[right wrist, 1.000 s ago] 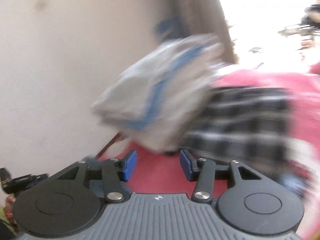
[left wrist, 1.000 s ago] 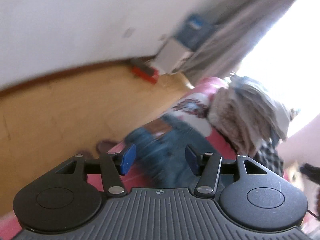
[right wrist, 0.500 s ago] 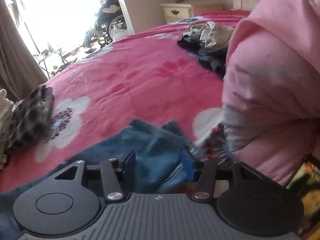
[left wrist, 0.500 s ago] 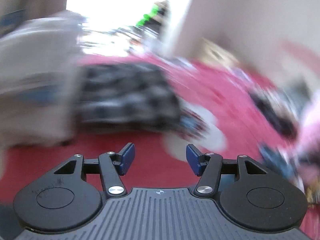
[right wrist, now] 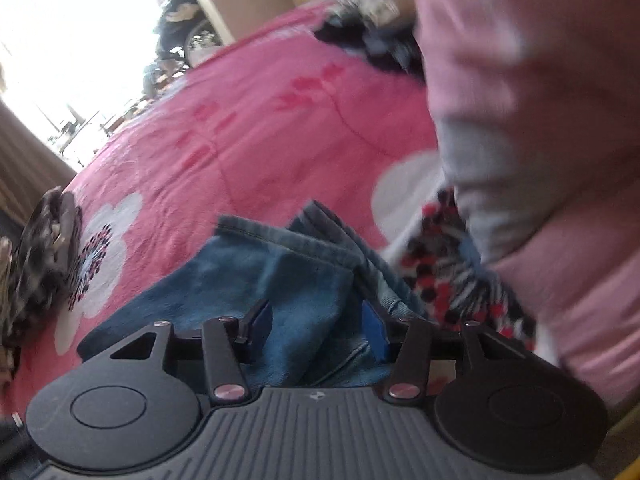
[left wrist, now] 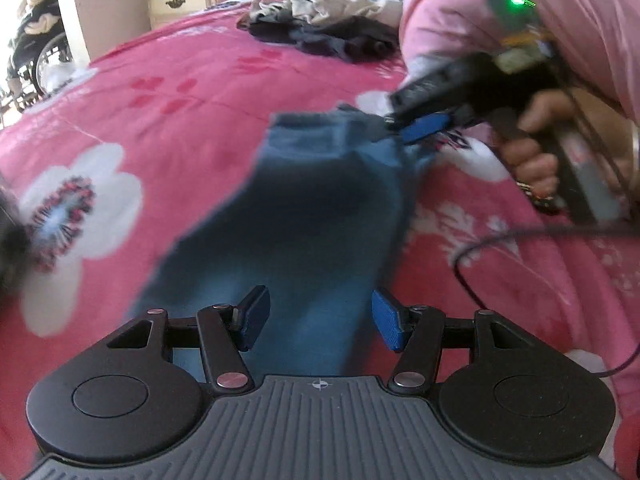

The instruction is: Fold clothes

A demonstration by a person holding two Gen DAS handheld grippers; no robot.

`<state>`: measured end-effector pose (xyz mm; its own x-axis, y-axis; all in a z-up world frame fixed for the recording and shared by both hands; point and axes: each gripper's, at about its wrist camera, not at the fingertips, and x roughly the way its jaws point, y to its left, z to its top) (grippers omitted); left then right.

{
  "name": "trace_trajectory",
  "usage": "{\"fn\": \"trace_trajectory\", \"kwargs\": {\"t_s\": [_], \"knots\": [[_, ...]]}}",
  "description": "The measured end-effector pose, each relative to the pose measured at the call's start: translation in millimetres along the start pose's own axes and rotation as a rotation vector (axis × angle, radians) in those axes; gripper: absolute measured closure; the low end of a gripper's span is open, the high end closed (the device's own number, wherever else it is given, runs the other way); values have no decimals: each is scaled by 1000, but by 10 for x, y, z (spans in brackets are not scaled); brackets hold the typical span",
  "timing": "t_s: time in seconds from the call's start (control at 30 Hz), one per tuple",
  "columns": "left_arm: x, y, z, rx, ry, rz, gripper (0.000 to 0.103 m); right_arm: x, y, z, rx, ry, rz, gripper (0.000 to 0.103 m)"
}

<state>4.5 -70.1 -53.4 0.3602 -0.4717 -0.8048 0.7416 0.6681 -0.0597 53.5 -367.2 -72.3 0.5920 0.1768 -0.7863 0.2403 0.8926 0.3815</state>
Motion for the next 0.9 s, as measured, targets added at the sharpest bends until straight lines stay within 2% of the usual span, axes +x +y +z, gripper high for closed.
{"fn": "trace_trajectory", "kwargs": {"t_s": [0.03,0.17,0.27,0.33,0.43,0.53,0.6,0.7,0.83,0.9], "knots": [[17,-6,-41,-14,-5,-4,46,22,-26,-14,19,-10,5,57],[-16,47,-138,-62,4,-24,46,27,-55,-66,52,-62,21,96],[-145,144,-137,-81,-8,6,46,-90,-17,-120,28,-123,31,100],[-223,237,-131,-127,-24,28,46,-241,41,-154,-6,-182,70,101],[-379,425,-138,-210,-49,62,46,-501,131,-209,-48,-246,194,101],[-535,630,-147,-268,-84,131,46,-762,298,-290,-154,-233,348,101],[-634,764,-147,-292,-112,187,46,-958,427,-396,-249,-196,493,101],[-797,965,-181,-316,-164,273,46,-1176,662,-621,-397,-66,697,101],[-935,1182,-273,-381,-194,332,46,-1353,997,-996,-603,224,969,101],[-989,1223,-304,-390,-206,347,46,-1362,1121,-1172,-696,405,1061,101]]}}
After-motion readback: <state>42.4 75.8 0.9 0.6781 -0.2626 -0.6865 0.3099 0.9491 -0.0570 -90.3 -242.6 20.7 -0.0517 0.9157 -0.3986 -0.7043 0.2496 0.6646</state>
